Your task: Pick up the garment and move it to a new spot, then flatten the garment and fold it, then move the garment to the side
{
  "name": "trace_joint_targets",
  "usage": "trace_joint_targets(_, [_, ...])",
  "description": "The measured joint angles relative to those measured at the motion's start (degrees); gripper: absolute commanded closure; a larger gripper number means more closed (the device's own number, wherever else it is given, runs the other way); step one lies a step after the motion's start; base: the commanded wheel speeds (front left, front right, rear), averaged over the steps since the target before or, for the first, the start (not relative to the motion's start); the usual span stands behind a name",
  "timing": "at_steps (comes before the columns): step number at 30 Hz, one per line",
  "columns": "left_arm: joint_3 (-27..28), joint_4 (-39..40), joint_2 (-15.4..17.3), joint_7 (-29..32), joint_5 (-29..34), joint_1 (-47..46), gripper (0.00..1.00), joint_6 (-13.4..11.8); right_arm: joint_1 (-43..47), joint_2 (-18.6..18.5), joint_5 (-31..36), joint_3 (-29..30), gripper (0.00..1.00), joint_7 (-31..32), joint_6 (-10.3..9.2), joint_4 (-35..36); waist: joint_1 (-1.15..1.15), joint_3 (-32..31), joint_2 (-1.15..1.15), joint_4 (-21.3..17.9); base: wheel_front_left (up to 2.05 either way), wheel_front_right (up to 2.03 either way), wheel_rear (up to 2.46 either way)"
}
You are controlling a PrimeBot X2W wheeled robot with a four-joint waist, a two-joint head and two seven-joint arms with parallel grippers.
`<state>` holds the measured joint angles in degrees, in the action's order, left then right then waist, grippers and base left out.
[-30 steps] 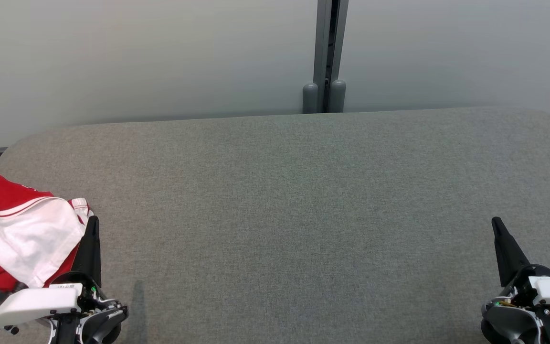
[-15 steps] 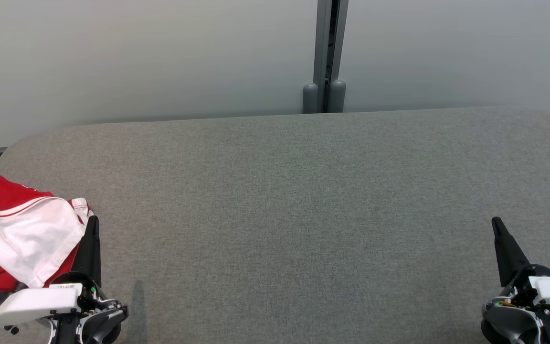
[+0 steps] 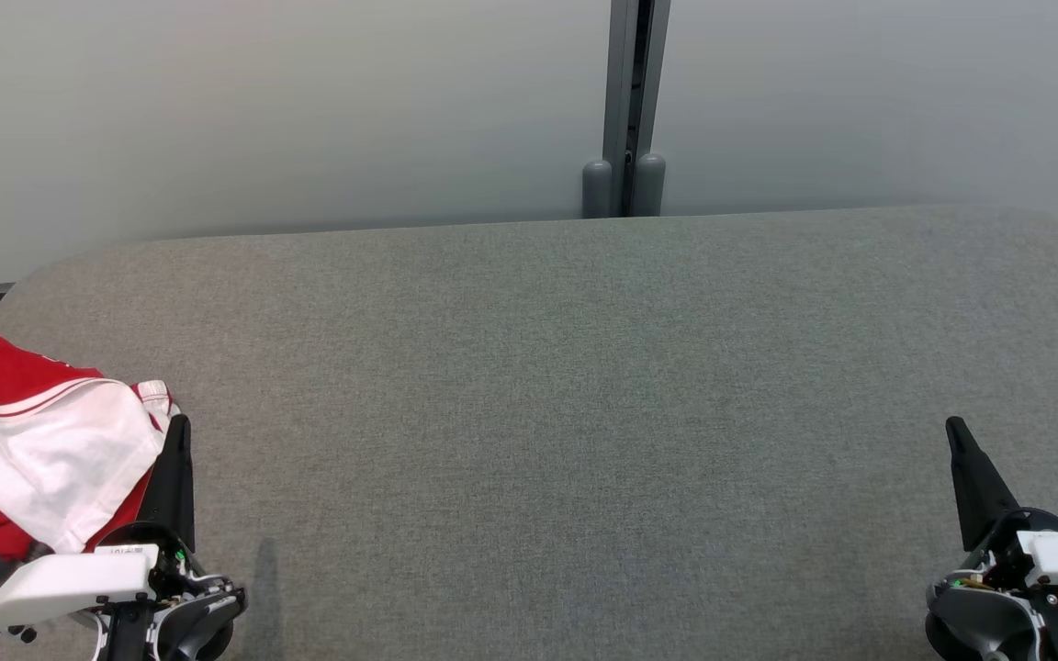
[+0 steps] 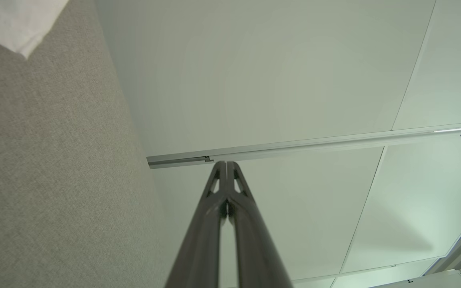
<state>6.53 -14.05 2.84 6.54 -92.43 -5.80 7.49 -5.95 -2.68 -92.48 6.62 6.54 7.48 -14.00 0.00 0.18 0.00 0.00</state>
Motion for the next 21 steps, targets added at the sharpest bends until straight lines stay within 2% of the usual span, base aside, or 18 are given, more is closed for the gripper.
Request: trace_joint_targets(21, [0.00, 0.00, 0.00, 0.00, 0.00, 0.00, 1.00, 0.00, 0.00, 0.00, 0.00, 0.00, 1.00, 0.00, 0.00, 0.00, 0.00, 0.00, 0.00, 0.00, 0.00, 0.00, 0.00])
